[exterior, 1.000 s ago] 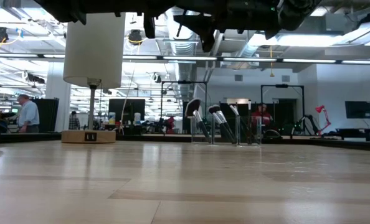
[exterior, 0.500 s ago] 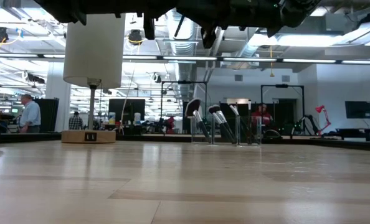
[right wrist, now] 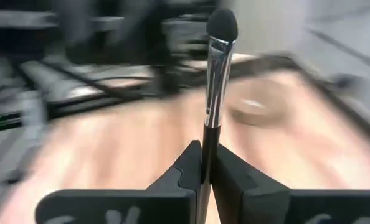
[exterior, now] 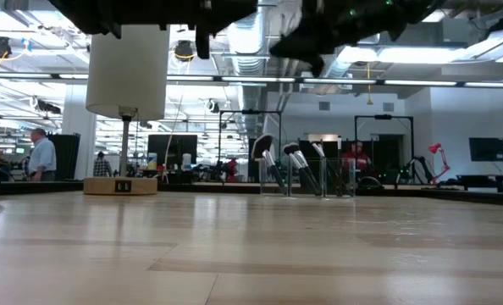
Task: Put items in baskets/containers
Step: Put the black eyeshadow brush into the transparent organizer
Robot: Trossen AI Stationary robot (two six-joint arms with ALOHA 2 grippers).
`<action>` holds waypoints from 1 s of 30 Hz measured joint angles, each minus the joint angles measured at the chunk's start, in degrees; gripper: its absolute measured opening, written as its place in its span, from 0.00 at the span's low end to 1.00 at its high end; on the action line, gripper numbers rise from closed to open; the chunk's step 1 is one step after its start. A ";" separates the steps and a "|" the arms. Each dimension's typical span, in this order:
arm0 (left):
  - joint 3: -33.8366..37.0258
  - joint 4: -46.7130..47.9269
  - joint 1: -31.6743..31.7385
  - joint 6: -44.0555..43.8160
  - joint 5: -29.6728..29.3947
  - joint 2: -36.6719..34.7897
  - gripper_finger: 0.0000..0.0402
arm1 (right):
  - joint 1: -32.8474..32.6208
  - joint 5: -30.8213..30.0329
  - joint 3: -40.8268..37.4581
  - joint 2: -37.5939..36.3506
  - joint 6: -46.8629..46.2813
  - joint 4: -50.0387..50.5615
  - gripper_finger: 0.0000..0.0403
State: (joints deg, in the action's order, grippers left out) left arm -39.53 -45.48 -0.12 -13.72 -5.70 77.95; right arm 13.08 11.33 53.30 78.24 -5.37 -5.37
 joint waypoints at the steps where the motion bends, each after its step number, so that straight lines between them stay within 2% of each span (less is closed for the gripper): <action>1: 0.00 0.91 0.40 0.18 -0.20 0.00 0.20 | 1.03 -1.87 0.02 -0.78 -0.02 1.82 0.04; 6: 0.06 4.38 0.90 3.51 -0.17 0.00 0.32 | 5.34 -10.84 -1.18 -2.55 -1.53 9.58 0.02; 12: 0.09 3.86 2.24 9.43 -0.04 -0.72 0.36 | 7.89 -20.03 -4.17 -2.60 -2.69 12.18 0.04; 16: 0.06 3.41 4.99 9.86 -0.24 -3.39 0.37 | 8.73 -20.76 -7.39 -2.62 -4.53 12.37 0.02; 23: 0.04 3.48 6.87 9.86 2.21 -8.63 0.36 | 10.09 -25.24 -9.77 -2.60 -3.77 12.63 0.05; 27: 0.07 3.27 6.91 9.86 3.00 -9.50 0.36 | 10.83 -25.27 -9.77 -2.53 -3.04 12.47 0.02; 30: 0.07 3.48 6.91 9.65 2.97 -9.09 0.36 | 11.35 -25.21 -9.77 -2.51 -3.40 12.35 0.03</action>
State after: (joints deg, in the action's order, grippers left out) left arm -39.46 -42.00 6.79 -4.07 -2.72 68.86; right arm 24.43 -13.88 43.53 75.73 -8.77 6.98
